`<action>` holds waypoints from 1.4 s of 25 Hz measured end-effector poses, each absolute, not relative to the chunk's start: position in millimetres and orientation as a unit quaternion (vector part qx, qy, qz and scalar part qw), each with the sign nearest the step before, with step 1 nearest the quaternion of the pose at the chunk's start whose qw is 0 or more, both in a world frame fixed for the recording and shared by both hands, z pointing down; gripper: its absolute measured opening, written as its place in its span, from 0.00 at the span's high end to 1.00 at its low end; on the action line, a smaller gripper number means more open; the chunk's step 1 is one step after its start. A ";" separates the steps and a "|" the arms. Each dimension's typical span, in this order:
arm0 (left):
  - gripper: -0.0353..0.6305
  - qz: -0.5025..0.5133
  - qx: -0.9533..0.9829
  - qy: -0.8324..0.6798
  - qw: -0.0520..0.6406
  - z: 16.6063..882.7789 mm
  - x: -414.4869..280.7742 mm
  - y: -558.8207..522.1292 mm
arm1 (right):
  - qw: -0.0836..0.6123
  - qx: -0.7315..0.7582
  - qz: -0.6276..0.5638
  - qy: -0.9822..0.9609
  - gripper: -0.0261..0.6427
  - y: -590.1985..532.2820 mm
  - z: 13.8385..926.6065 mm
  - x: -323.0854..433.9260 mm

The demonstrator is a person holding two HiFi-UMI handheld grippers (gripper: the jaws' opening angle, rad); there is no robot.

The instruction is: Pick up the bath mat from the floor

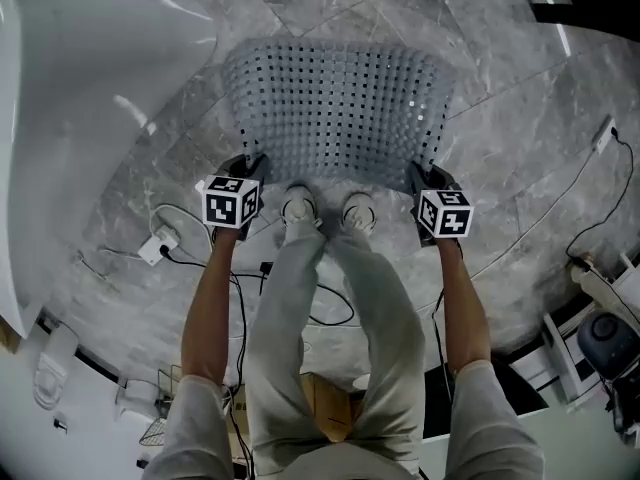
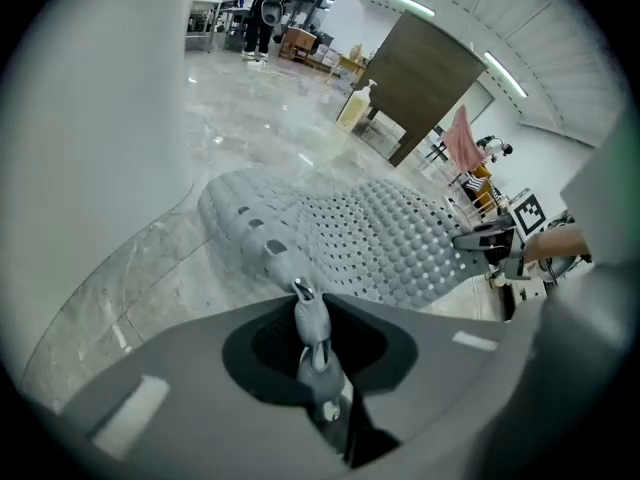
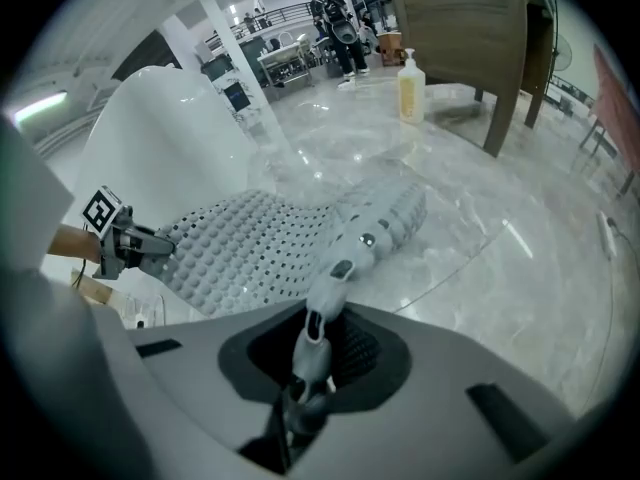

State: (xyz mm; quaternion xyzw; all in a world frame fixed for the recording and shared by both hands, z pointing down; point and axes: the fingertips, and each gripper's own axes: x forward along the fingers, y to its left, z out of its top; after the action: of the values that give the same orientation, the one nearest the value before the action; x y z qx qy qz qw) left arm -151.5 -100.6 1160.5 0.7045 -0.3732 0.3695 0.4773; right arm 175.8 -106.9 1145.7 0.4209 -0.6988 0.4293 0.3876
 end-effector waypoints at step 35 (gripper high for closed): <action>0.88 0.233 0.777 -0.441 0.384 666.0 -123.1 -183.9 | 0.262 0.450 0.304 -0.798 0.89 -182.7 652.9 135.6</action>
State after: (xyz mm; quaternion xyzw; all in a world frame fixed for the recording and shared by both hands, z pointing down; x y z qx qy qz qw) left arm -123.1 -183.9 666.0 0.7772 -0.4407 0.2334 0.3838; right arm 135.6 -182.7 652.9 0.4496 -0.7978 0.3041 0.2623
